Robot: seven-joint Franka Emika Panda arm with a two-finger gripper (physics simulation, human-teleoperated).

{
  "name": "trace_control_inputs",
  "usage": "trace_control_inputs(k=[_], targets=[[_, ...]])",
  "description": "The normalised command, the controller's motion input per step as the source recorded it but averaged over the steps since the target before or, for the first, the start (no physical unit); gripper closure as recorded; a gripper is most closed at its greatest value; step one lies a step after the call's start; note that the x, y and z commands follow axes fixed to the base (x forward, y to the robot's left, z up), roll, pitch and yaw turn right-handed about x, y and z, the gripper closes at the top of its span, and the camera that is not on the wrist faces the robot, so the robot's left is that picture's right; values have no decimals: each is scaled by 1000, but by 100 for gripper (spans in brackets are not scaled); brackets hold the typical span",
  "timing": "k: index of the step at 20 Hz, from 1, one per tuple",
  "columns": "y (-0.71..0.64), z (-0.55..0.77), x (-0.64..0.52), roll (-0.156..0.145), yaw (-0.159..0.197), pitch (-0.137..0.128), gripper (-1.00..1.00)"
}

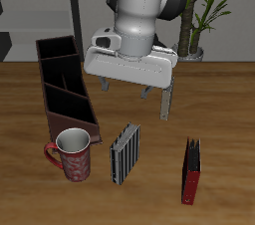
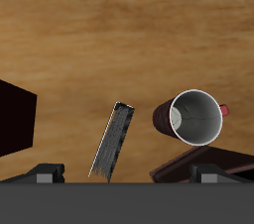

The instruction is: Place the striped book into the right desk caddy's front compartment

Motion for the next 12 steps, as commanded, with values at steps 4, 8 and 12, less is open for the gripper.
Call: trace_control_inputs(k=[4, 8, 12], targets=[[-136, -149, 48, -12, 10, -23, -100], [5, -38, 15, -5, -16, 6, -100], [14, -338, 85, -1, -52, 13, -100]])
